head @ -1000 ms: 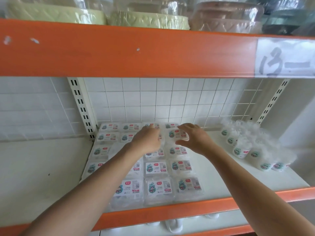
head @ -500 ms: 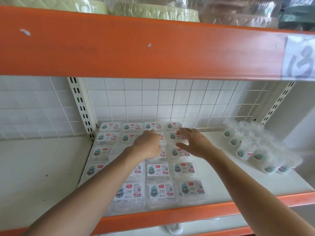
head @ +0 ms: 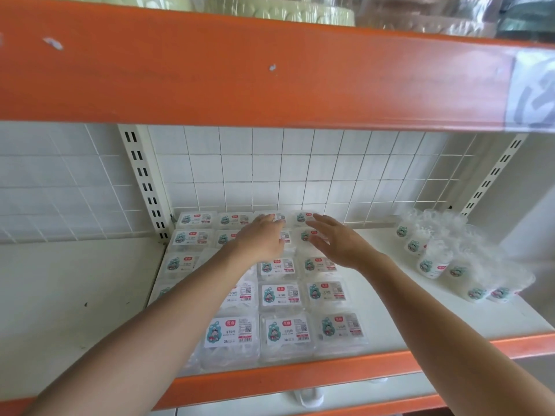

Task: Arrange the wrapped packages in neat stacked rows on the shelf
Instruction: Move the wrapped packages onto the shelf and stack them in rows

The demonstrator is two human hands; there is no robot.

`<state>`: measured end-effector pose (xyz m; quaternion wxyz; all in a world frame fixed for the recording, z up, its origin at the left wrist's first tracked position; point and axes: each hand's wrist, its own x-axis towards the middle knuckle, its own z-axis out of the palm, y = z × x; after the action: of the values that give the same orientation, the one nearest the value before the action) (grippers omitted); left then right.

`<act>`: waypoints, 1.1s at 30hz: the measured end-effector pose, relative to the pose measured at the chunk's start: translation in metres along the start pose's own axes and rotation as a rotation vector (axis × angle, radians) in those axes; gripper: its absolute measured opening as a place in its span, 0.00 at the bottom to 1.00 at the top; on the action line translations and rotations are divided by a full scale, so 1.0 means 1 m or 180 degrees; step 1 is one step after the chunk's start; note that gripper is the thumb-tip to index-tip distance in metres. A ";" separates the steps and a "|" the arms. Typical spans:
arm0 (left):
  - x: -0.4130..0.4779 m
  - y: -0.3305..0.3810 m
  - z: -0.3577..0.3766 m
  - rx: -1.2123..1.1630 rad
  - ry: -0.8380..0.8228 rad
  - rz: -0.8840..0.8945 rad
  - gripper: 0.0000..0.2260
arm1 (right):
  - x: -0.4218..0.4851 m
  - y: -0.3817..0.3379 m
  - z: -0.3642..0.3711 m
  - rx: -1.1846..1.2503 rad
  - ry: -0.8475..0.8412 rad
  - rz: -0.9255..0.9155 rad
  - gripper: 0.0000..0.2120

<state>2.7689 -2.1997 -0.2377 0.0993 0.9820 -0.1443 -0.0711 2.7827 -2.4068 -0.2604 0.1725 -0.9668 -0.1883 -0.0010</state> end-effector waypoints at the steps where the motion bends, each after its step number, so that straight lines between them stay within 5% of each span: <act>1: 0.001 0.000 0.000 -0.0004 -0.0068 -0.0020 0.23 | 0.001 0.000 0.002 -0.0046 -0.0043 0.0001 0.23; 10: -0.005 -0.001 -0.004 0.0048 -0.0006 0.0028 0.21 | 0.000 -0.009 0.002 -0.0389 0.0038 -0.0029 0.23; 15: -0.050 -0.014 -0.026 -0.0116 0.0253 0.0111 0.26 | -0.009 -0.041 0.007 -0.0258 0.0070 -0.0512 0.27; 24: -0.099 -0.055 -0.034 -0.0225 -0.0528 0.0031 0.42 | -0.013 -0.082 0.025 0.0200 0.0023 -0.0963 0.26; 33: -0.092 -0.055 -0.026 -0.0705 0.0922 0.0099 0.35 | -0.021 -0.084 0.029 0.0574 -0.0057 -0.0955 0.30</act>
<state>2.7012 -2.1162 -0.2137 0.2277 0.9626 -0.1350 0.0572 2.7312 -2.3320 -0.2613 0.2548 -0.9085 -0.3313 -0.0012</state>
